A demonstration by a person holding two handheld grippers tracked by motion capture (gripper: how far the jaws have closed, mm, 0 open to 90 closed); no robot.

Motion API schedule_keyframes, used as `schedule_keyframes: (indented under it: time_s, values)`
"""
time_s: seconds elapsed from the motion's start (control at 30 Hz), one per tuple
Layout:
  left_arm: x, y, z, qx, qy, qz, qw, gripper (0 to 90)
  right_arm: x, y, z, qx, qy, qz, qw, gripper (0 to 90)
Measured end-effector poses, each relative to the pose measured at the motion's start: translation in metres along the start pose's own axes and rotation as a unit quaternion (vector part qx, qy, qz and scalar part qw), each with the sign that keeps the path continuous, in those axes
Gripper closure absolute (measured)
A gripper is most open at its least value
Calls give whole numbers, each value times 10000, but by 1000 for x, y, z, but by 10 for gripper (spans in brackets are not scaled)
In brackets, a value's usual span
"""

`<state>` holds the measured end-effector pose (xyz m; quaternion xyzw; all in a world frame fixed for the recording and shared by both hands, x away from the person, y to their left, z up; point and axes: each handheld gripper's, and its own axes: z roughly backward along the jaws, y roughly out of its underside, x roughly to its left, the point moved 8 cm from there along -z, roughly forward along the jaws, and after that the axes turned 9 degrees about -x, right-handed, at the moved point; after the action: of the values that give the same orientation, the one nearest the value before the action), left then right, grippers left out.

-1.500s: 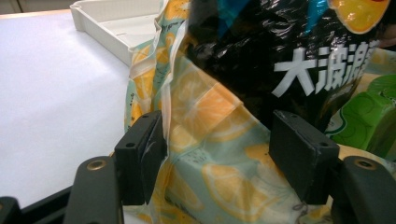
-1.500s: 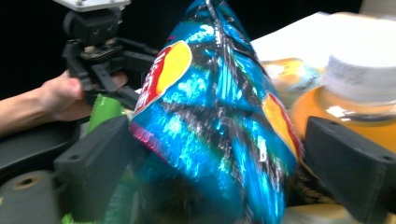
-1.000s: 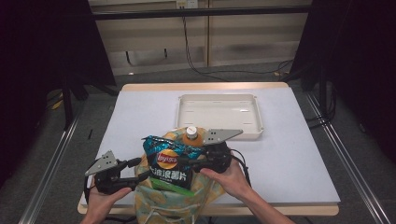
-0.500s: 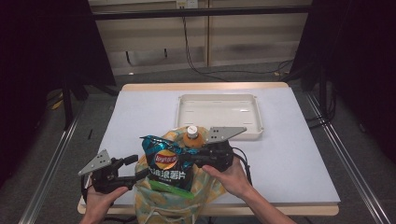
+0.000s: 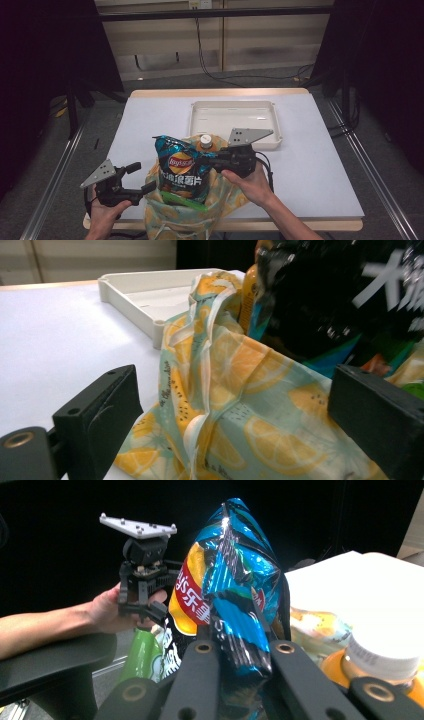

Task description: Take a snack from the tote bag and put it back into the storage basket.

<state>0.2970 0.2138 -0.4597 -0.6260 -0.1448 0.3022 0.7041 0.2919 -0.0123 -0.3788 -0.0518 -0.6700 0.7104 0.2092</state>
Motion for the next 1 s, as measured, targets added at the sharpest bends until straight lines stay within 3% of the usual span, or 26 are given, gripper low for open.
schedule_keyframes:
  time_s: [0.3, 0.37, 0.43, 0.5, 0.57, 0.83, 1.0]
  values:
    - [7, -3, 7, -209, -79, 46, 9997, 33, -5, -16, 10, -144, 25, 127, 9998, 883]
    - [8, -1, 6, -156, -158, 45, 9997, 33, -6, -18, 10, -186, 31, 117, 9998, 883]
    - [8, 0, 6, -123, -51, 18, 9999, 35, -9, -20, 12, -191, 49, 115, 9997, 883]
    - [8, 1, 5, -102, -178, -44, 9998, 33, -9, -24, 13, -239, 47, 132, 9996, 883]
    - [7, 1, 4, -90, -44, -38, 9999, 32, -8, -29, 14, -286, 53, 172, 9994, 883]
    - [6, 2, 3, -45, -72, 11, 10000, 33, -4, -44, 16, -363, 25, 317, 9988, 883]
    - [3, 3, 2, 15, 70, -28, 10000, 33, -2, -52, 16, -399, 38, 396, 9984, 882]
